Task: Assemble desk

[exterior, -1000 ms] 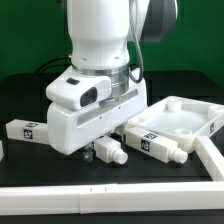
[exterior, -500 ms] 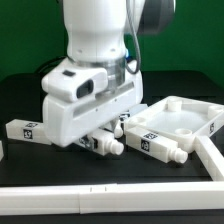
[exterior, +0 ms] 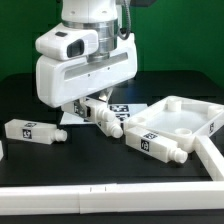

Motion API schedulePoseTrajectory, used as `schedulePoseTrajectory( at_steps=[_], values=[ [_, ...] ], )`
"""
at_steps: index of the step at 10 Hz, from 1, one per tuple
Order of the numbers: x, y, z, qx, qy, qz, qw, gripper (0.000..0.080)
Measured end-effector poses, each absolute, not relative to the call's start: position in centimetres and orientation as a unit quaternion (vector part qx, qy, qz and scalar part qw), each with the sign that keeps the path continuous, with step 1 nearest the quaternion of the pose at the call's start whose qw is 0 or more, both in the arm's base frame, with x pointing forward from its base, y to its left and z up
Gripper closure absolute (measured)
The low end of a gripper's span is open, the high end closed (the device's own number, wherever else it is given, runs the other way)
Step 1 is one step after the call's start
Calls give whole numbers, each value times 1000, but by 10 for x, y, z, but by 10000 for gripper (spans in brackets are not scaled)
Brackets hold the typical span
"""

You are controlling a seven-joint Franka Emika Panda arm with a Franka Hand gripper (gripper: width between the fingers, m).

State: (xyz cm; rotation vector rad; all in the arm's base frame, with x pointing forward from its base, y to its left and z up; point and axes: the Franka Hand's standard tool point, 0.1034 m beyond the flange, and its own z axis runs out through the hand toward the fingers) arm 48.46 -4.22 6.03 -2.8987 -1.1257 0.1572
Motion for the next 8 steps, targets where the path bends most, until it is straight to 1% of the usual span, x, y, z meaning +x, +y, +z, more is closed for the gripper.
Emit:
schedulePoseTrajectory(
  at_steps=[2, 3, 4, 5, 6, 8],
  values=[
    [481, -44, 59, -932, -358, 51, 15, 515],
    [464, -54, 58, -940, -338, 48, 16, 515],
    [437, -67, 61, -945, -323, 55, 17, 515],
    [418, -81, 63, -950, -307, 60, 17, 515],
    [413, -87, 60, -951, -301, 62, 17, 515],
    [415, -84, 60, -950, -305, 62, 17, 515]
  ],
)
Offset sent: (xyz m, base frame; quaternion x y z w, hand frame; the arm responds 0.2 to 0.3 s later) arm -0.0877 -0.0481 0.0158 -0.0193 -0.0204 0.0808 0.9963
